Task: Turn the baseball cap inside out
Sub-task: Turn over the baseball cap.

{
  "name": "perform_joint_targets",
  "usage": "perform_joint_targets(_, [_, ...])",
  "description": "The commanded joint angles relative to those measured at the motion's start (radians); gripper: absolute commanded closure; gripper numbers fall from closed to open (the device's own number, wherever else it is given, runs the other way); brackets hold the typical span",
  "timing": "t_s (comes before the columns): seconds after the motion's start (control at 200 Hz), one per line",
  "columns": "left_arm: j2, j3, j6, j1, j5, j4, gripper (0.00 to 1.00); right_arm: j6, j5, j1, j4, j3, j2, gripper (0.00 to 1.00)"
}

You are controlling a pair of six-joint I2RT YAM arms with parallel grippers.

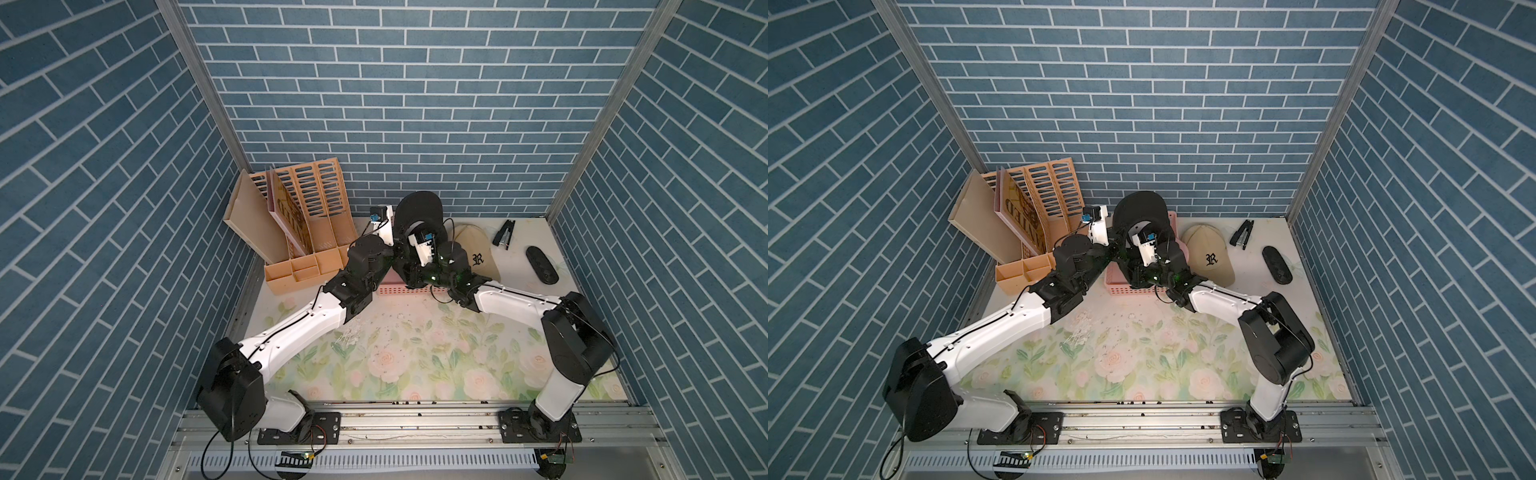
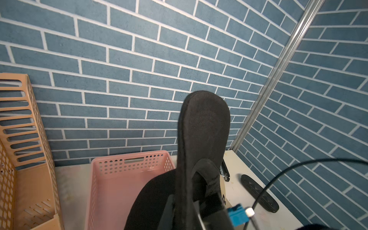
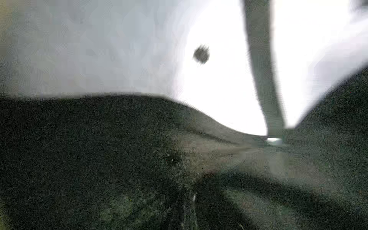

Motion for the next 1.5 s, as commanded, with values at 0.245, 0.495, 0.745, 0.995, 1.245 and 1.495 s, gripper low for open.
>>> perform_joint_targets(0.245, [-0.036, -0.047, 0.166, 0.0, 0.009, 0.084, 1.0, -0.057, 0.169, -0.109, -0.185, -0.024, -0.278, 0.43])
perform_joint_targets(0.495, [-0.029, -0.092, 0.466, -0.045, 0.013, 0.238, 1.0, 0.082, 0.244, -0.118, -0.238, -0.186, -0.516, 0.33])
perform_joint_targets(0.745, [0.025, -0.13, 0.792, -0.128, -0.086, 0.43, 1.0, 0.228, 0.238, -0.143, -0.362, -0.31, -0.732, 0.3])
perform_joint_targets(0.995, [0.138, -0.181, 1.087, -0.177, -0.192, 0.686, 1.0, 0.329, 0.075, -0.217, -0.272, -0.298, -0.781, 0.26])
perform_joint_targets(1.245, [0.167, -0.252, 1.216, -0.204, -0.217, 0.863, 1.0, 0.522, -0.066, -0.317, -0.01, -0.289, -0.713, 0.21])
perform_joint_targets(1.495, [0.245, -0.286, 1.405, -0.244, -0.265, 1.024, 1.0, 0.677, -0.116, -0.321, 0.18, -0.285, -0.582, 0.21])
